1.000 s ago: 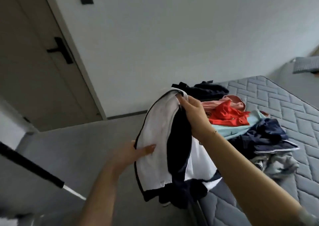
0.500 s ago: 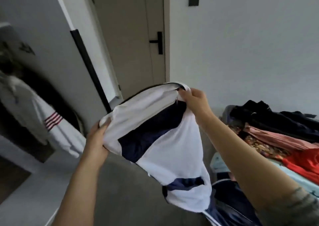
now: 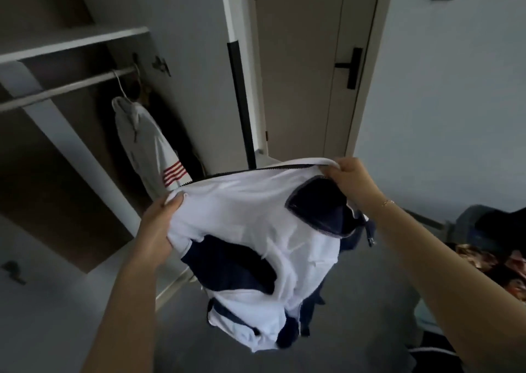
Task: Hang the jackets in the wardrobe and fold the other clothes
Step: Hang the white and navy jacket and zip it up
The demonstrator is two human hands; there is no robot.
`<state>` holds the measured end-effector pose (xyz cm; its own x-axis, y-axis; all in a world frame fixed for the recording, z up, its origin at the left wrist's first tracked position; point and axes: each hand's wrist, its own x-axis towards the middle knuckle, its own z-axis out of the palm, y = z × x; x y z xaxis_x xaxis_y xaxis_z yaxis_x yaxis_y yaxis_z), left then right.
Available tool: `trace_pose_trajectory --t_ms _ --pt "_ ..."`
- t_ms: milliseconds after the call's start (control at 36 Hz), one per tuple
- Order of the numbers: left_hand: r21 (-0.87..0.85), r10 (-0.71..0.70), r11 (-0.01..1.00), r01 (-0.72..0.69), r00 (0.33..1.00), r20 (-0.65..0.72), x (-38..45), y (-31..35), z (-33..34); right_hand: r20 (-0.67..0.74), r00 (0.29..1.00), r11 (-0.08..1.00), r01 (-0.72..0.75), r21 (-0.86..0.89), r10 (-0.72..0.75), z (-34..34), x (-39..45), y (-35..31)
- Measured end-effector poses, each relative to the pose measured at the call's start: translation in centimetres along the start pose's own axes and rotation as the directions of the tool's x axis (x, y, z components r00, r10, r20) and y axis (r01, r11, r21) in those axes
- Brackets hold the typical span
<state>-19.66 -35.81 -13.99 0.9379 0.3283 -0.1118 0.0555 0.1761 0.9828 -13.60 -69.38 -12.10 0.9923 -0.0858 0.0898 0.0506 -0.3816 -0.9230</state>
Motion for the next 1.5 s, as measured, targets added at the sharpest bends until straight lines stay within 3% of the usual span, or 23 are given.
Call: trace_pose_trajectory --t_ms 167,278,333,417,500,556,611,639,694,750,778,861,944,1083,1167,1222,1333,1500 --pt "0.104 0.035 0.994 -0.031 0.999 -0.039 4.7 0.5 -3.9 0.024 0.999 0.975 -0.031 0.218 0.026 4.9 3.9 -3.3" --pt "0.123 0.032 0.992 -0.022 0.996 -0.081 8.1 1.3 -6.8 0.140 0.990 0.947 -0.071 0.315 0.028 8.3 6.6 -5.6" --pt "0.118 0.057 0.992 -0.045 0.993 -0.099 9.8 1.9 -8.2 0.183 0.983 0.946 -0.051 0.320 -0.009 10.5 8.0 -6.5" --pt "0.136 0.101 0.986 -0.097 0.995 -0.024 12.2 3.2 -9.5 0.259 0.965 0.986 -0.005 0.169 -0.040 13.5 10.2 -7.6" --pt "0.159 0.131 0.976 -0.151 0.983 0.130 14.3 4.6 -8.6 0.512 0.855 0.990 0.128 -0.058 -0.081 16.5 11.5 -8.1" --pt "0.194 0.164 0.960 -0.203 0.966 0.199 15.8 5.6 -8.0 0.693 0.717 0.947 0.269 -0.174 -0.076 20.0 11.9 -8.5" --pt "0.279 0.202 0.919 -0.279 0.940 0.273 17.2 6.3 -7.4 0.824 0.561 0.947 0.302 -0.109 -0.084 24.0 11.2 -9.1" --pt "0.343 0.197 0.886 -0.312 0.923 0.332 17.6 6.6 -7.0 0.843 0.525 0.955 0.291 -0.049 -0.116 25.9 11.0 -9.0" --pt "0.449 0.138 0.830 -0.331 0.901 0.410 18.8 7.0 -6.8 0.790 0.570 0.960 0.268 0.080 -0.225 29.0 11.2 -8.9" --pt "0.458 0.118 0.834 -0.309 0.910 0.399 20.0 7.1 -7.6 0.707 0.641 0.954 0.220 0.204 -0.299 30.7 12.4 -9.4" --pt "0.458 0.118 0.839 -0.293 0.921 0.371 20.6 7.0 -8.4 0.709 0.638 0.951 0.154 0.267 -0.302 31.3 13.0 -9.7" --pt "0.468 0.133 0.843 -0.264 0.946 0.296 22.0 6.0 -10.4 0.786 0.530 0.897 -0.101 0.430 -0.317 32.9 15.3 -10.6" --pt "0.462 0.040 0.875 -0.146 0.972 0.231 22.6 4.3 -11.5 0.838 0.465 0.866 -0.250 0.433 -0.284 34.0 17.7 -12.0" --pt "0.497 -0.137 0.863 0.089 0.989 0.062 23.8 0.1 -14.0 0.768 0.616 0.751 -0.421 0.509 -0.175 34.7 22.5 -13.0" --pt "0.548 -0.214 0.816 0.183 0.977 -0.007 24.3 -3.0 -15.5 0.730 0.669 0.536 -0.570 0.623 -0.139 34.1 26.2 -13.1" --pt "0.505 -0.260 0.824 0.259 0.963 -0.071 24.2 -4.5 -15.7 0.713 0.680 0.438 -0.595 0.674 -0.173 33.6 28.6 -12.9" --pt "0.391 -0.165 0.895 0.214 0.974 -0.156 25.8 -6.2 -13.7 0.775 0.595 0.464 -0.637 0.615 -0.211 34.5 30.4 -13.2" --pt "0.401 -0.200 0.898 0.182 0.980 0.002 30.5 -7.7 -6.2 0.877 0.467 0.472 -0.750 0.463 -0.118 37.0 29.7 -14.9"
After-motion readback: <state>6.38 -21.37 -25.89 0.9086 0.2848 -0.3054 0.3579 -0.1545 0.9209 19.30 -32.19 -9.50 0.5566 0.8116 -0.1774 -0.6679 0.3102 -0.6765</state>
